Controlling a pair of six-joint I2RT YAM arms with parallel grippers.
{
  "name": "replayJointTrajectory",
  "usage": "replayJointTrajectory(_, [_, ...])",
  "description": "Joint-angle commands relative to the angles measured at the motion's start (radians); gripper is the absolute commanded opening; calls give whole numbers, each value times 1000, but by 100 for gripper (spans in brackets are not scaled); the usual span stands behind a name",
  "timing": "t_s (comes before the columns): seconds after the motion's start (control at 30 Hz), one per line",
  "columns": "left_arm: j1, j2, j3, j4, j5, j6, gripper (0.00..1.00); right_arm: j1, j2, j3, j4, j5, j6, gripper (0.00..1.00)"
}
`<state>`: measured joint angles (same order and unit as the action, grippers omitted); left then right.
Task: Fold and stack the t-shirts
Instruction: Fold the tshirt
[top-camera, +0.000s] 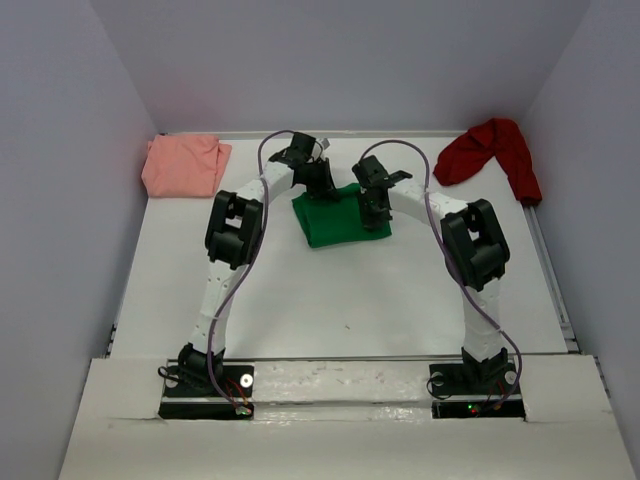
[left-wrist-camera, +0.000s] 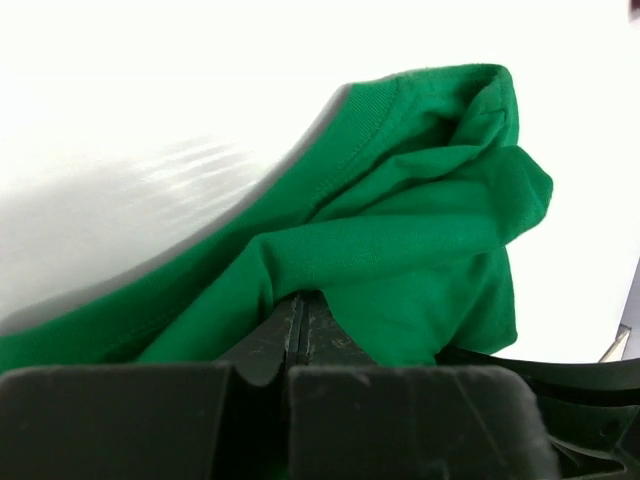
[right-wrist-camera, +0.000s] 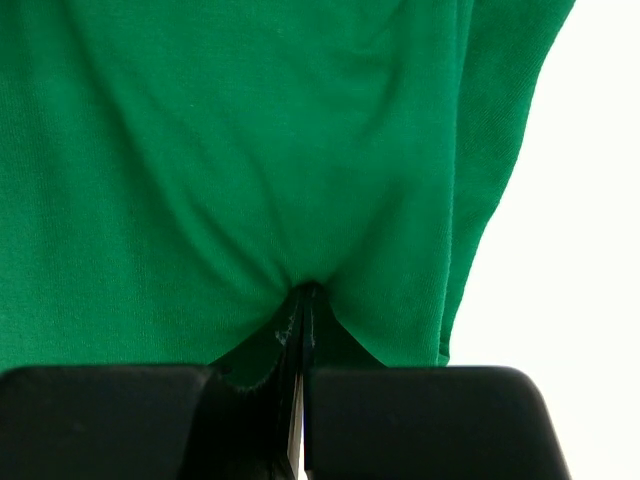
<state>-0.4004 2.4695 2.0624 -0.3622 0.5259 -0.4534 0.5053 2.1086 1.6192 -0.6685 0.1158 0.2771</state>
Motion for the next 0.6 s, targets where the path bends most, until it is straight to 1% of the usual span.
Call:
replayJointTrajectory(0.0, [47, 2, 36, 0, 23, 7, 0, 1, 24, -76, -5, -41, 25, 0])
replayJointTrajectory(0.13, [58, 3, 19, 5, 25, 15, 0, 1, 7, -126, 0, -39, 43, 0])
replayJointTrajectory(0.27, [58, -6, -33, 6, 7, 12, 0, 10, -24, -191, 21, -48, 59, 0])
replayJointTrajectory(0.33, [60, -27, -59, 16, -23, 9, 0, 19, -38, -225, 26, -50, 59, 0])
replayJointTrajectory(0.37, [58, -36, -77, 16, -68, -4, 0, 19, -48, -237, 35, -47, 60, 0])
replayJointTrajectory(0.43, [60, -67, -102, 17, -105, -7, 0, 19, -56, -269, 49, -51, 57, 0])
replayJointTrajectory(0.47, [58, -89, -110, 25, -145, -5, 0, 19, -61, -275, 52, -48, 60, 0])
replayJointTrajectory(0.57, [58, -116, -122, 8, -202, -1, 0, 19, -65, -295, 55, -51, 62, 0])
